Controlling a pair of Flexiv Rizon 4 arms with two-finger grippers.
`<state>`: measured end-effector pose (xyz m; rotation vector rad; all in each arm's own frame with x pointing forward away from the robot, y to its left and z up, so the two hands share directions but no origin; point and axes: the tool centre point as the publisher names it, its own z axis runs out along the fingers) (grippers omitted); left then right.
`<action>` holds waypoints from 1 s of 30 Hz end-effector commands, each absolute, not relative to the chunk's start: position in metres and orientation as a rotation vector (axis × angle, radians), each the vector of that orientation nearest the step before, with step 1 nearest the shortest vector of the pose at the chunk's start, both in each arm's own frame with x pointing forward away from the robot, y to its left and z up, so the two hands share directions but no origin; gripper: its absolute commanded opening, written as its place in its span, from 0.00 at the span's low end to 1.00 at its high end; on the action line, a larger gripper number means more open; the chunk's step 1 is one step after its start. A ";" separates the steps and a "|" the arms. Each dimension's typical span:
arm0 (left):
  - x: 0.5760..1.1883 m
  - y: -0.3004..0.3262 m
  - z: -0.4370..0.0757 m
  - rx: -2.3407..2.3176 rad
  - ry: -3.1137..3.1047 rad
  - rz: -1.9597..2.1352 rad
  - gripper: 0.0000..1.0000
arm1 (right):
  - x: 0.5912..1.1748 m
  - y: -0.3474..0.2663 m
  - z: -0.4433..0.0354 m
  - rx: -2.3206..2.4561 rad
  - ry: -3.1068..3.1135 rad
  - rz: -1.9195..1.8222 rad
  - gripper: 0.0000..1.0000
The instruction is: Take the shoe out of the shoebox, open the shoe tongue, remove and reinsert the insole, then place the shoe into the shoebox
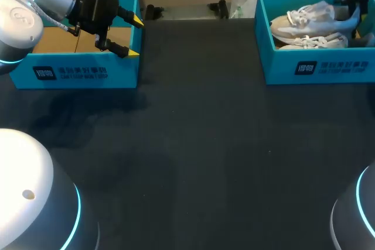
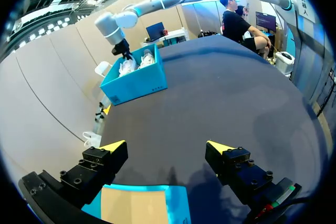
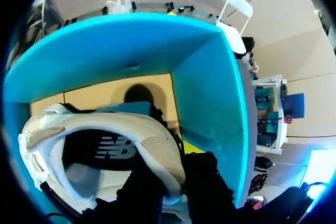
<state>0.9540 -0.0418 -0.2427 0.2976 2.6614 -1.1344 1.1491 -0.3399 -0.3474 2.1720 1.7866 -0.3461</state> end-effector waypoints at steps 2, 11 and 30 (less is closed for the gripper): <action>0.955 -0.042 -0.243 0.299 2.664 -1.132 1.00 | 1.153 -0.343 -0.360 2.178 1.787 -0.367 0.00; 0.955 -0.042 -0.243 0.299 2.664 -1.132 1.00 | 1.154 -0.344 -0.373 2.174 1.768 -0.379 0.00; 0.955 -0.042 -0.243 0.299 2.664 -1.132 1.00 | 1.154 -0.344 -0.355 2.215 1.756 -0.352 0.37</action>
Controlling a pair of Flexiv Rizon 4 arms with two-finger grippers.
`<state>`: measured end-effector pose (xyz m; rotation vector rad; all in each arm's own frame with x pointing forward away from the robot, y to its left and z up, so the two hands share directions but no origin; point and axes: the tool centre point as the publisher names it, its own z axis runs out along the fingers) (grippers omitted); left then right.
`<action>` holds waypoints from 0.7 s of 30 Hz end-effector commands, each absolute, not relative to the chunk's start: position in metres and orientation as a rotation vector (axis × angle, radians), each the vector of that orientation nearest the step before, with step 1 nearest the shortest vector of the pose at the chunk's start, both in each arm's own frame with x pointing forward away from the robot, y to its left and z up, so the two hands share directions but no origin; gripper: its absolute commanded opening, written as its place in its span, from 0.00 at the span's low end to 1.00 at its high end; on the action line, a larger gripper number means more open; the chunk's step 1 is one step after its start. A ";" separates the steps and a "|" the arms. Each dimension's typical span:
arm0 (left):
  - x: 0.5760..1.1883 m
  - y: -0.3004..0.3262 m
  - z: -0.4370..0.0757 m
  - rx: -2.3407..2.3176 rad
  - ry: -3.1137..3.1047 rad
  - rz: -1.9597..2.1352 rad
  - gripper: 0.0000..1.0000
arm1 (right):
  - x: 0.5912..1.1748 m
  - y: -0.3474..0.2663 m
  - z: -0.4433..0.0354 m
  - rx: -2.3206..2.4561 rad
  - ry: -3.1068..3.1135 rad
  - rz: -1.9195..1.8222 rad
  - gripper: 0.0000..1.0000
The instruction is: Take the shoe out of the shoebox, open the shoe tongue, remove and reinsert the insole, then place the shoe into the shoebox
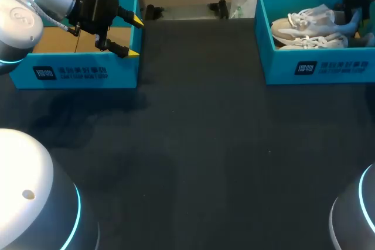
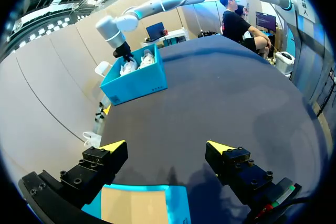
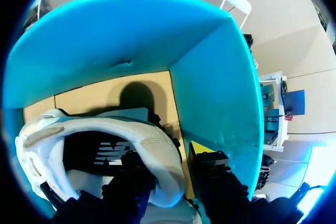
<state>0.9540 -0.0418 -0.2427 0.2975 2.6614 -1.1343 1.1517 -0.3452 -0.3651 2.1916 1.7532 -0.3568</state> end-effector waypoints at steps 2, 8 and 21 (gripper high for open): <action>0.955 -0.042 -0.243 0.299 2.664 -1.132 1.00 | 1.152 -0.344 -0.351 2.217 1.753 -0.355 0.38; 0.955 -0.042 -0.243 0.299 2.664 -1.132 1.00 | 1.148 -0.340 -0.337 2.307 1.716 -0.266 0.45; 0.955 -0.042 -0.243 0.299 2.664 -1.132 1.00 | 1.143 -0.328 -0.300 2.397 1.696 -0.046 0.73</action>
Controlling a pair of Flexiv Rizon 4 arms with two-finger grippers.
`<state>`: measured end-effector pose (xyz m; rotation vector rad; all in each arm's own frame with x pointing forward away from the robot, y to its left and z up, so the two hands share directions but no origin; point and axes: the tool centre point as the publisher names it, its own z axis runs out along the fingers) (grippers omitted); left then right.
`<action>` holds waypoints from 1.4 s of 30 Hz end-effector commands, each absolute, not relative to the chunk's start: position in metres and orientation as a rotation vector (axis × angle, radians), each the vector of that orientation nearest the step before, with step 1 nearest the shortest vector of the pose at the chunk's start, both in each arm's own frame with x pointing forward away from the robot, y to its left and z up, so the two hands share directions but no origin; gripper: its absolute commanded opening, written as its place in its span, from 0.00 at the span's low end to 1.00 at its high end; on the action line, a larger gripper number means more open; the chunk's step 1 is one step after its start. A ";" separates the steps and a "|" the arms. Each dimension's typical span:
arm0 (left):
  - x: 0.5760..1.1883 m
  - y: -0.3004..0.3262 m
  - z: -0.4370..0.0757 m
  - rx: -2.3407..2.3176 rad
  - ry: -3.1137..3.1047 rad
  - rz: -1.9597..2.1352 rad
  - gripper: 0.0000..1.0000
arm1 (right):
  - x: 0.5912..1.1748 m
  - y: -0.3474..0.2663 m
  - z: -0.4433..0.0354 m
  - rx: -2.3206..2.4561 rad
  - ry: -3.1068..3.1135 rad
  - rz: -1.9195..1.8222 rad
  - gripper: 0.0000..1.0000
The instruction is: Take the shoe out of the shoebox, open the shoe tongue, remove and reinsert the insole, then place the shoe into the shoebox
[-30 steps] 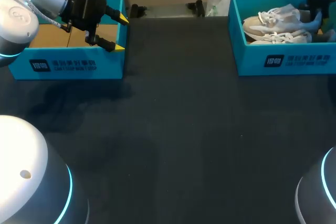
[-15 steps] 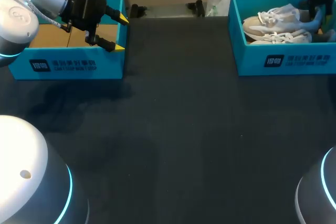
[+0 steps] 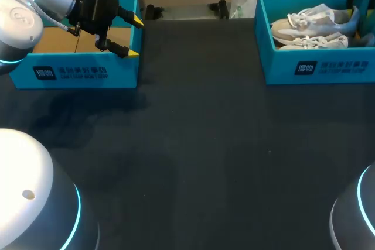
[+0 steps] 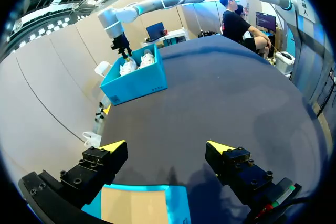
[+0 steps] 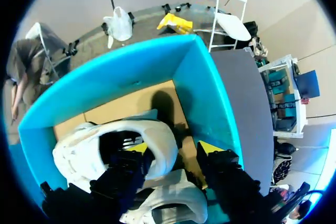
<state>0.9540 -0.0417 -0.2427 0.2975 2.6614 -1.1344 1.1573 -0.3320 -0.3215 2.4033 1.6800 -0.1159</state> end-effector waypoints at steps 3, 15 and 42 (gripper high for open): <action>0.955 -0.042 -0.243 0.299 2.664 -1.132 1.00 | 1.142 -0.323 -0.291 2.384 1.719 -0.020 0.77; 0.955 -0.042 -0.243 0.299 2.664 -1.132 1.00 | 1.122 -0.308 -0.254 2.359 1.775 0.094 0.89; 0.953 -0.043 -0.240 0.202 2.667 -1.115 1.00 | 1.080 -0.279 -0.217 2.322 1.892 0.179 1.00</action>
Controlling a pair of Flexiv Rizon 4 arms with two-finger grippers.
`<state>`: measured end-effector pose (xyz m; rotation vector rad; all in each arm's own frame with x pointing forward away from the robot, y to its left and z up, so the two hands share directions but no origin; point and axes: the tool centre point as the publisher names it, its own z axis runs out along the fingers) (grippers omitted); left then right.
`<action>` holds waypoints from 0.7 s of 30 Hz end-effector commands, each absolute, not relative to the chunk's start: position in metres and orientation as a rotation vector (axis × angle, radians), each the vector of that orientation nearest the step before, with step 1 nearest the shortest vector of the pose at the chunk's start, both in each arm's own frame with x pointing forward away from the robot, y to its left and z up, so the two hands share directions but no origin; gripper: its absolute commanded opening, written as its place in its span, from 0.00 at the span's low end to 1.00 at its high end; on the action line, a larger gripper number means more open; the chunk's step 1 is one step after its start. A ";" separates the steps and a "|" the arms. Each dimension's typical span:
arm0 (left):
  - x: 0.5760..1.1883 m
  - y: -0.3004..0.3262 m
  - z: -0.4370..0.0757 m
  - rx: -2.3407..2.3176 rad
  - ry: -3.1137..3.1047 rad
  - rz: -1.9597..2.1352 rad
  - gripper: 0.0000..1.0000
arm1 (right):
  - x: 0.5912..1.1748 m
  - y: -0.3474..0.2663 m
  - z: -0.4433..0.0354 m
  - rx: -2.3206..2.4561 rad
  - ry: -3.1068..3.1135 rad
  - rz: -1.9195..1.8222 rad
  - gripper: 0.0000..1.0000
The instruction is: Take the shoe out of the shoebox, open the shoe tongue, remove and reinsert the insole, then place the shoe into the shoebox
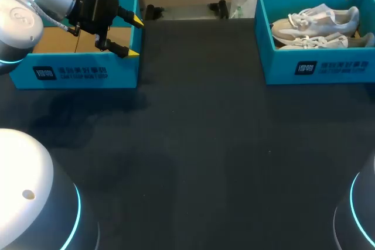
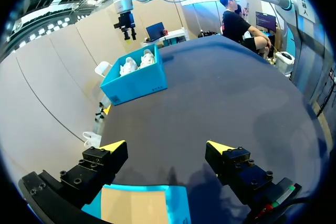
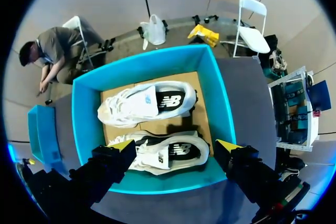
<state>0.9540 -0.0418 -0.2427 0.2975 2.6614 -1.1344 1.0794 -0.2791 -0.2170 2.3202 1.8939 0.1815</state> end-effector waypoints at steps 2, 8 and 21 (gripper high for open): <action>0.952 -0.040 -0.232 0.057 2.671 -1.082 1.00 | 1.080 -0.279 -0.217 2.324 1.908 0.185 1.00; 0.953 -0.035 -0.208 -0.266 2.658 -0.949 1.00 | 1.067 -0.274 -0.216 2.304 1.971 0.175 1.00; 0.978 -0.030 -0.207 -0.867 2.711 -0.679 1.00 | 1.038 -0.254 -0.218 2.226 2.045 0.040 1.00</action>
